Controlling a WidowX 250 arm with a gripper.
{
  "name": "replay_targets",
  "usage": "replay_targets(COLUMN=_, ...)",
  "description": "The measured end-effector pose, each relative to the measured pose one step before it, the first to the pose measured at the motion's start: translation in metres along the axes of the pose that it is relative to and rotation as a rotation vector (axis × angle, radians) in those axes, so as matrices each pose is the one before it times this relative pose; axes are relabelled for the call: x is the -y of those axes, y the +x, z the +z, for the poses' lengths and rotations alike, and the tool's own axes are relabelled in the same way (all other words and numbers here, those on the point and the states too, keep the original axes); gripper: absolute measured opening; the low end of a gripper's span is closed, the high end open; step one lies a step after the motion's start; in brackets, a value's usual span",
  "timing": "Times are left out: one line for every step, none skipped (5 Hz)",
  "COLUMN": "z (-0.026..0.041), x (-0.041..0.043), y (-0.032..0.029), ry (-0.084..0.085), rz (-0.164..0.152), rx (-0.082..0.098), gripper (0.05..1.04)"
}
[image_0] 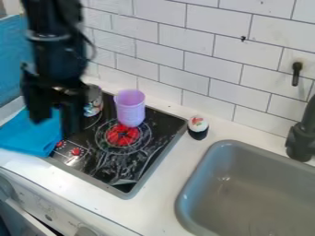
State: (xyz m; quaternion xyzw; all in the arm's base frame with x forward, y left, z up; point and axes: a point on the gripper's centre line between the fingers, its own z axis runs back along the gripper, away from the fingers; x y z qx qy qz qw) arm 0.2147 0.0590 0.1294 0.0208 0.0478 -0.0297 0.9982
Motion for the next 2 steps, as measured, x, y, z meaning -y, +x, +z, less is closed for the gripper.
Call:
replay_targets(z=0.00503, x=-0.02727, y=-0.01184, ry=0.0115, rz=0.0605, rx=0.0276, gripper=1.003)
replay_targets(z=0.00414, x=-0.03017, y=-0.00278, ry=0.0060, rz=0.0575, rx=0.0172, gripper=1.003)
